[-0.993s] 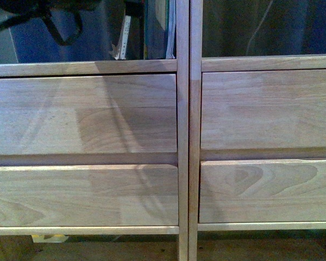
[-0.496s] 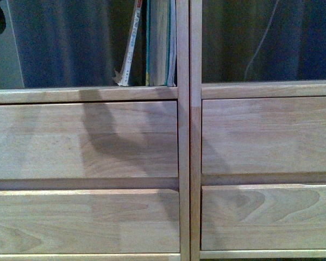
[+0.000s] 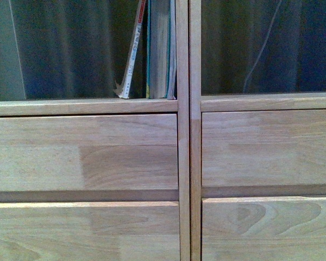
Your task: Organize books on shelf
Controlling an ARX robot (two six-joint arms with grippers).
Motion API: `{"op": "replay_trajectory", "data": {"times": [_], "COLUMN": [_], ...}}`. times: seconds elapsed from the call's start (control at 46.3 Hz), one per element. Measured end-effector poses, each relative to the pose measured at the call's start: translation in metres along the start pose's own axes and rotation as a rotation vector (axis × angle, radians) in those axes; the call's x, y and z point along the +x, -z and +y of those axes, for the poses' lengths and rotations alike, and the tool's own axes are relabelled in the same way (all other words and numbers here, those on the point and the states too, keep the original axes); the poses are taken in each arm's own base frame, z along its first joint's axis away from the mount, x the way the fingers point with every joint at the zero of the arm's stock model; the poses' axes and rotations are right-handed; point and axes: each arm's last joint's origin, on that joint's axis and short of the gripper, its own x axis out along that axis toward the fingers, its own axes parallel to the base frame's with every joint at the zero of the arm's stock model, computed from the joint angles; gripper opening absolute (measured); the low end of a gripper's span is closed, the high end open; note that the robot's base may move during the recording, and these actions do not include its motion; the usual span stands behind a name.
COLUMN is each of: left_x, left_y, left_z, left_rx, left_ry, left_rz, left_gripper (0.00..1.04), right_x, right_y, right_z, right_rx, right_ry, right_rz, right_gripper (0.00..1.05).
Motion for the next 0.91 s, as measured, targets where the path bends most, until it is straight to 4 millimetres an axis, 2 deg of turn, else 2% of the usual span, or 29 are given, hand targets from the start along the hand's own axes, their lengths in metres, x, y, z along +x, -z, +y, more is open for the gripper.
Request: {"op": "replay_trajectory", "data": {"times": [0.065, 0.173, 0.453, 0.626, 0.647, 0.906], "left_x": [-0.014, -0.032, -0.071, -0.087, -0.108, -0.119], "left_y": [0.015, 0.032, 0.063, 0.075, 0.086, 0.095], "left_z": [0.006, 0.012, 0.030, 0.030, 0.030, 0.030], "left_rx": [-0.001, 0.003, 0.003, 0.003, 0.003, 0.004], "left_ry": [-0.005, -0.007, -0.011, -0.007, -0.007, -0.007], "left_rz": [0.005, 0.011, 0.011, 0.011, 0.012, 0.002], "left_gripper": [0.03, 0.03, 0.03, 0.03, 0.03, 0.03], "right_x": [-0.002, -0.004, -0.013, -0.019, -0.020, -0.020], "right_y": [0.008, 0.019, 0.035, 0.041, 0.053, 0.053], "right_z": [0.000, 0.000, 0.000, 0.001, 0.001, 0.001], "right_rx": [0.001, 0.000, 0.003, 0.005, 0.005, 0.005], "right_ry": [0.001, 0.000, 0.001, -0.001, -0.002, -0.001], "right_rz": [0.000, 0.006, 0.012, -0.004, -0.009, -0.012], "right_gripper": [0.21, 0.03, 0.03, 0.03, 0.03, 0.03]}}
